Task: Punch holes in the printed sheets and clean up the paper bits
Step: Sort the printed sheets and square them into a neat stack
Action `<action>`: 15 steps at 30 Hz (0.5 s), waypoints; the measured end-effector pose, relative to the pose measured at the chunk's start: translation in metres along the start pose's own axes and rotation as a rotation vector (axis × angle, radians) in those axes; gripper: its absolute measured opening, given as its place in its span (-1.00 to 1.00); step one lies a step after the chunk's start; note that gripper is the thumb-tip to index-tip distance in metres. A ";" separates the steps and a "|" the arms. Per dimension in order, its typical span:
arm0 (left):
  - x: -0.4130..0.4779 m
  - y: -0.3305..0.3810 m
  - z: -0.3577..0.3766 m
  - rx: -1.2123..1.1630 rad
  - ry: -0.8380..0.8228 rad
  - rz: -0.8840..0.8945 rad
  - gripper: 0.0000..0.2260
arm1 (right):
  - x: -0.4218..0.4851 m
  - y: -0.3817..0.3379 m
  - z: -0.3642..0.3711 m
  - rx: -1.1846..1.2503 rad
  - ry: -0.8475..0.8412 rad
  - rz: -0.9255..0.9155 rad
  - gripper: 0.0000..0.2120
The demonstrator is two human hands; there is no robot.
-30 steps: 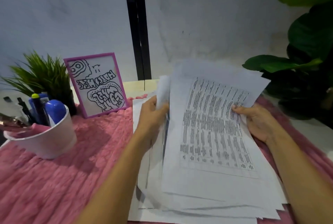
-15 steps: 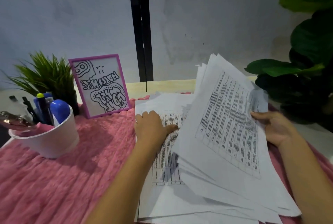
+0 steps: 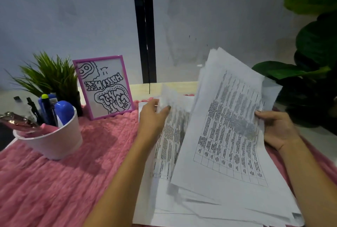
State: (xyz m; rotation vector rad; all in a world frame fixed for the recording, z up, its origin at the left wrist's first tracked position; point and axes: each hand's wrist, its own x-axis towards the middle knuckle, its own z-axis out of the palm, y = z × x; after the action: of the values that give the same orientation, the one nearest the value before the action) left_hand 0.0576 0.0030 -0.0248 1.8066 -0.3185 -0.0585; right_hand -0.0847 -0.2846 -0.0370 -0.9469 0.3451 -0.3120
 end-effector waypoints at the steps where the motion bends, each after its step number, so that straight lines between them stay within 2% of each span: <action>1: -0.001 0.003 0.001 -0.086 -0.046 0.018 -0.85 | 0.001 0.000 0.003 -0.029 0.012 -0.019 -0.68; 3: -0.001 0.006 0.006 -0.239 -0.119 0.004 -0.93 | 0.002 0.002 0.010 -0.111 0.038 -0.046 -0.80; 5: -0.005 0.009 0.014 -0.355 -0.147 -0.036 -0.96 | 0.002 0.005 0.017 -0.160 0.021 -0.059 -0.77; 8: -0.014 0.017 0.027 -0.421 -0.168 -0.097 -0.81 | 0.003 0.011 0.024 -0.249 -0.062 -0.081 -0.57; 10: -0.018 0.019 0.034 -0.412 -0.209 -0.138 -0.63 | 0.007 0.013 0.022 -0.308 -0.035 -0.085 -0.45; 12: -0.019 0.017 0.036 -0.278 -0.264 -0.137 -0.38 | 0.009 0.011 0.018 -0.346 0.052 -0.092 -0.39; 13: -0.017 0.014 0.035 -0.164 -0.274 -0.110 -0.31 | 0.008 0.008 0.017 -0.356 0.094 -0.099 -0.43; 15: -0.012 0.004 0.031 0.178 -0.187 -0.070 -0.32 | 0.002 0.002 0.015 -0.342 0.135 -0.100 -0.62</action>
State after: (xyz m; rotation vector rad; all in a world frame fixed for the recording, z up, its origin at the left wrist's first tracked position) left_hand 0.0387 -0.0236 -0.0309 1.9934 -0.4033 -0.2567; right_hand -0.0767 -0.2730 -0.0306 -1.2847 0.4857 -0.4180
